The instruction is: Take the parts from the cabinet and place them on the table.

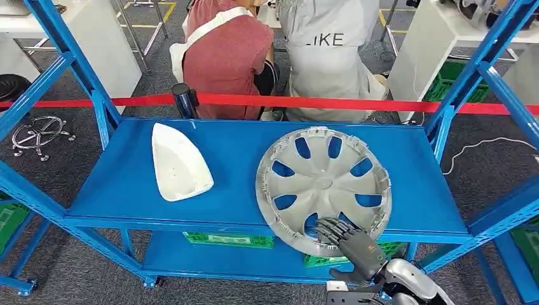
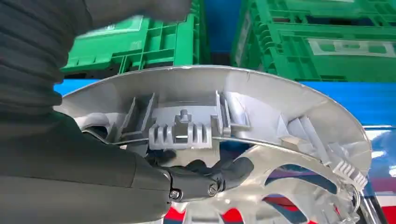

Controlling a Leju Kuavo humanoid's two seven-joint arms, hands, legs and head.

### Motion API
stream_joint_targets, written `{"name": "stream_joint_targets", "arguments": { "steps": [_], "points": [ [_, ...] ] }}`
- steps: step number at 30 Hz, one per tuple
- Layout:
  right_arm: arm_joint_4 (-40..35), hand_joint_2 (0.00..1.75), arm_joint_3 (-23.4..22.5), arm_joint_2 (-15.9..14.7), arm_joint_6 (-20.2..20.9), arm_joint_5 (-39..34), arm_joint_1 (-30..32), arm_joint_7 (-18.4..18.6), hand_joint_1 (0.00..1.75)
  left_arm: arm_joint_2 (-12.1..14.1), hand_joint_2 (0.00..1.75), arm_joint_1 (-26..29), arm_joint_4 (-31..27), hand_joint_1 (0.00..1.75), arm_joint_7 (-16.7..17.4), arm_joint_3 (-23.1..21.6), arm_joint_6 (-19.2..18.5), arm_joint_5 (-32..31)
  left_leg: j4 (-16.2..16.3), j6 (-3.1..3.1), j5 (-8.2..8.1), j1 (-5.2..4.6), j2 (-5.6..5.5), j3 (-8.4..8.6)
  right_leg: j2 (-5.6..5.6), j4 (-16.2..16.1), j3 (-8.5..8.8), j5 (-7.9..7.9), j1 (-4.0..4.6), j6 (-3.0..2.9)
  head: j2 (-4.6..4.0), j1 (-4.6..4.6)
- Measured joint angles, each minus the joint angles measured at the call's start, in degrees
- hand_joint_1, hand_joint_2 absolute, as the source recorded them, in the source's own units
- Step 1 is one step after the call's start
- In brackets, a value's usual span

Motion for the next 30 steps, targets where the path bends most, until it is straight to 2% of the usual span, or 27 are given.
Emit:
{"name": "stream_joint_targets", "arguments": {
  "steps": [6, 20, 24, 25, 30],
  "points": [
    [0.6, 1.75, 0.6, 0.1, -0.4, -0.7, -0.8, -0.2, 1.75, 0.0, 0.0, 0.1, 0.0, 0.0, 0.1, 0.0, 0.0, 0.0, 0.0, 0.0, 0.0, 0.0, 0.05, 0.13, 0.05, 0.0, 0.09, 0.0, 0.01, 0.0, 0.0, 0.0],
    [0.5, 1.75, 1.3, 0.2, -2.4, -0.8, -0.2, 1.7, 1.75, 0.0, 0.0, -0.1, 0.0, 0.0, 0.0, 0.0, -0.9, -0.8, 0.0, 0.0, 0.0, -0.04, 0.04, 0.34, 0.04, 0.0, 0.31, 0.0, 0.04, 0.01, 0.0, 0.0],
    [0.3, 1.75, 1.3, 0.3, -3.1, -1.6, 0.0, 2.0, 1.75, 0.0, 0.0, -0.3, 0.0, 0.0, -1.2, 0.0, -1.3, -0.1, 0.0, 0.0, 0.0, -0.05, 0.03, 0.34, 0.03, 0.0, 0.33, 0.0, 0.04, 0.02, 0.0, 0.0],
    [0.3, 1.75, 1.3, 0.4, -3.3, -2.9, 0.0, 1.7, 1.75, 0.0, 1.75, -0.5, 0.0, 0.0, -2.2, 0.0, -1.6, 0.7, 0.0, 0.0, 0.0, -0.05, 0.03, 0.34, 0.02, 0.0, 0.33, 0.0, 0.04, 0.02, 0.0, 0.0],
    [-0.8, 1.75, 0.7, 1.6, -3.6, -12.7, 1.1, -3.4, 1.75, -0.1, 1.75, -1.1, 0.0, 0.0, -6.9, 0.2, -2.4, 3.5, 0.0, 0.0, 0.0, -0.04, 0.01, 0.25, -0.01, 0.0, 0.26, 0.0, 0.0, 0.02, 0.0, 0.0]
  ]
}}
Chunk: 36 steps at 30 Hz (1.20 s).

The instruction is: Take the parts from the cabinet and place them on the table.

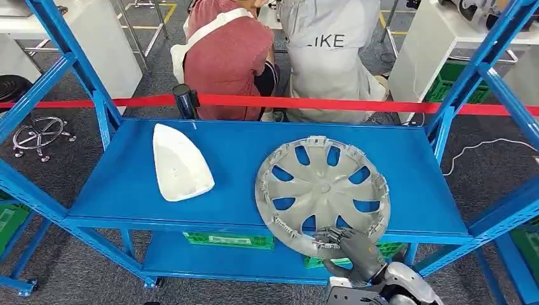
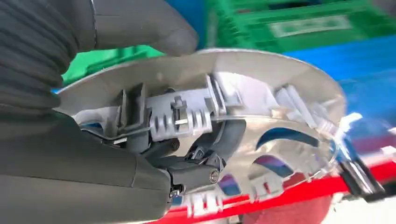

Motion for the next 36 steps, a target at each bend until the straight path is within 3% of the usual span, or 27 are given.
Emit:
{"name": "stream_joint_targets", "arguments": {
  "steps": [4, 5, 6, 8, 14, 24, 25, 30, 36],
  "points": [
    [-1.5, 1.75, -1.1, 2.1, 0.8, -6.1, 1.2, -3.4, 1.75, -0.2, 1.75, -0.8, -0.2, 0.0, -6.8, 0.5, -0.2, 1.8, 0.0, 0.0, 0.0, 0.03, 0.02, -0.12, 0.04, 0.0, -0.16, 0.0, 0.0, -0.01, 0.0, 0.0],
    [-1.7, 1.75, -1.1, 2.8, 0.9, -6.4, 1.3, -3.7, 1.75, -0.3, 1.75, -0.9, -0.3, 0.0, -9.8, 0.6, -0.1, 2.6, 0.0, 0.0, 0.0, 0.03, 0.02, -0.14, 0.04, 0.0, -0.18, 0.0, 0.0, -0.01, 0.0, 0.0],
    [-1.9, 1.75, -1.2, 3.5, 1.2, -6.8, 1.4, -4.3, 1.75, -0.5, 0.0, -1.1, -0.3, 0.0, -12.4, 0.7, 0.0, 3.3, 0.0, -0.01, 0.0, 0.03, 0.0, -0.16, 0.03, 0.0, -0.2, 0.0, 0.0, -0.01, 0.0, 0.0],
    [-1.9, 1.75, -1.5, 5.1, 2.8, -8.4, 1.4, -6.1, 1.75, -0.7, 0.0, -1.7, -0.7, 0.0, -14.9, 0.9, -0.2, 4.5, 0.0, -0.03, 0.02, 0.04, -0.03, -0.21, 0.0, 0.0, -0.22, 0.0, 0.0, -0.02, 0.0, 0.02],
    [-1.9, 1.75, -2.8, 8.7, 10.1, -17.6, 0.6, -11.6, 1.75, -1.4, 0.0, -2.9, -2.8, 0.0, -15.3, 0.0, -4.7, 10.4, 0.0, -0.08, 0.07, 0.03, -0.05, -0.26, -0.03, 0.0, -0.25, 0.0, 0.0, -0.02, 0.0, 0.0],
    [-1.9, 1.75, -4.3, 11.6, 11.7, -18.2, -0.9, -11.8, 1.75, -1.9, 0.0, -3.9, -3.5, 0.0, -15.4, -3.7, -5.2, 13.4, 0.0, -0.07, 0.06, -0.01, -0.05, -0.31, -0.04, 0.0, -0.3, 0.0, -0.01, -0.02, 0.0, 0.02],
    [-1.9, 1.75, -4.3, 11.8, 11.7, -18.0, -0.9, -11.8, 0.0, -1.9, 0.0, -4.0, -3.4, 0.0, -15.4, -4.0, -5.0, 13.6, 0.0, -0.07, 0.06, -0.01, -0.05, -0.33, -0.04, 0.0, -0.32, 0.0, -0.01, -0.02, 0.0, 0.02],
    [-1.6, 1.75, -4.2, 11.6, 8.2, -6.4, -0.9, -7.3, 0.0, -1.8, 0.0, -3.9, -3.1, 0.0, -15.3, -4.8, -3.4, 14.3, 0.0, -0.07, 0.06, 0.0, -0.05, -0.37, -0.04, 0.0, -0.36, 0.0, -0.01, -0.02, 0.0, 0.02],
    [-0.6, 1.75, -3.9, 9.2, 4.7, 4.4, -0.7, -2.2, 0.0, -1.6, 0.0, -3.4, -2.7, 0.0, -14.1, -5.0, -2.9, 15.0, 0.0, -0.07, 0.06, -0.01, -0.05, -0.38, -0.04, 0.0, -0.38, 0.0, -0.01, -0.02, 0.0, 0.0]
  ]
}}
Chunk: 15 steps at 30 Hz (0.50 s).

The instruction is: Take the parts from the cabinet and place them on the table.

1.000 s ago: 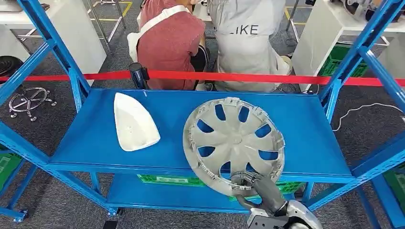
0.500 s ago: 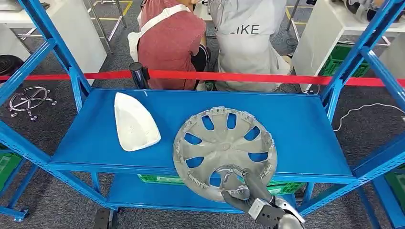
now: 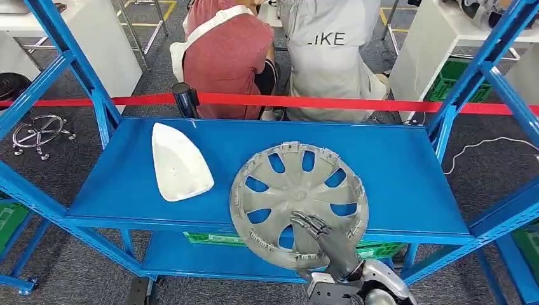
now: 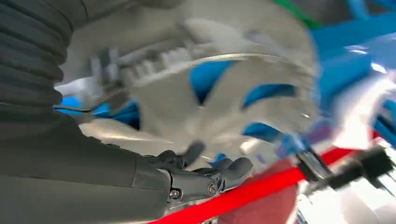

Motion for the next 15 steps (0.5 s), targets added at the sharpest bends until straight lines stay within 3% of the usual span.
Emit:
{"name": "stream_joint_targets", "arguments": {
  "steps": [9, 15],
  "points": [
    [-1.5, 1.75, -0.5, -6.4, -0.9, 2.7, 1.7, 1.7, 0.0, 0.5, 0.0, 0.8, 0.5, 0.0, 1.1, 0.0, 0.3, 0.5, 0.0, 0.04, -0.02, -0.08, -0.03, -0.01, -0.01, 0.0, 0.0, 0.0, -0.01, 0.02, 0.0, 0.0],
    [-2.5, 1.75, -0.6, -7.8, -0.8, 4.0, 1.8, 2.9, 0.0, 0.5, 0.0, 0.8, 0.7, 0.0, 1.4, 0.0, 0.4, 1.0, 0.0, 0.04, -0.02, -0.09, -0.03, 0.0, -0.02, 0.0, 0.01, 0.01, -0.03, 0.03, 0.0, 0.0]
  ]
}}
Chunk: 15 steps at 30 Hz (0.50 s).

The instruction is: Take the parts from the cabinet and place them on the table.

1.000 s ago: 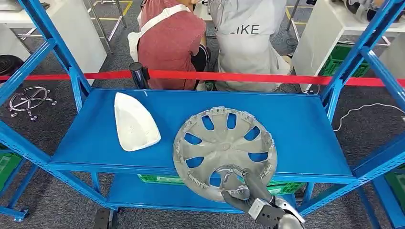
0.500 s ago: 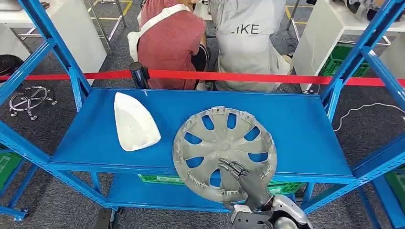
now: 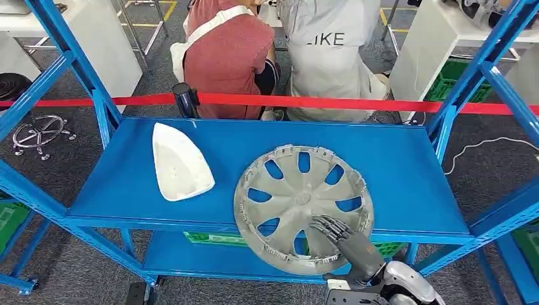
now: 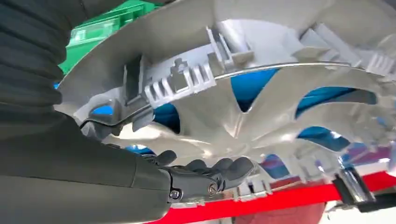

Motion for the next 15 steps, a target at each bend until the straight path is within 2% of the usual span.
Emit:
{"name": "stream_joint_targets", "arguments": {
  "steps": [15],
  "points": [
    [-1.5, 1.75, 0.1, -0.6, -0.5, 3.1, 0.1, 0.1, 0.0, 0.0, 0.0, 0.2, 0.3, 0.0, -0.2, 0.0, 0.0, 0.5, 0.0, 0.0, 0.0, 0.01, 0.0, -0.03, 0.0, 0.0, -0.03, 0.0, -0.05, 0.0, 0.0, 0.0]
  ]
}}
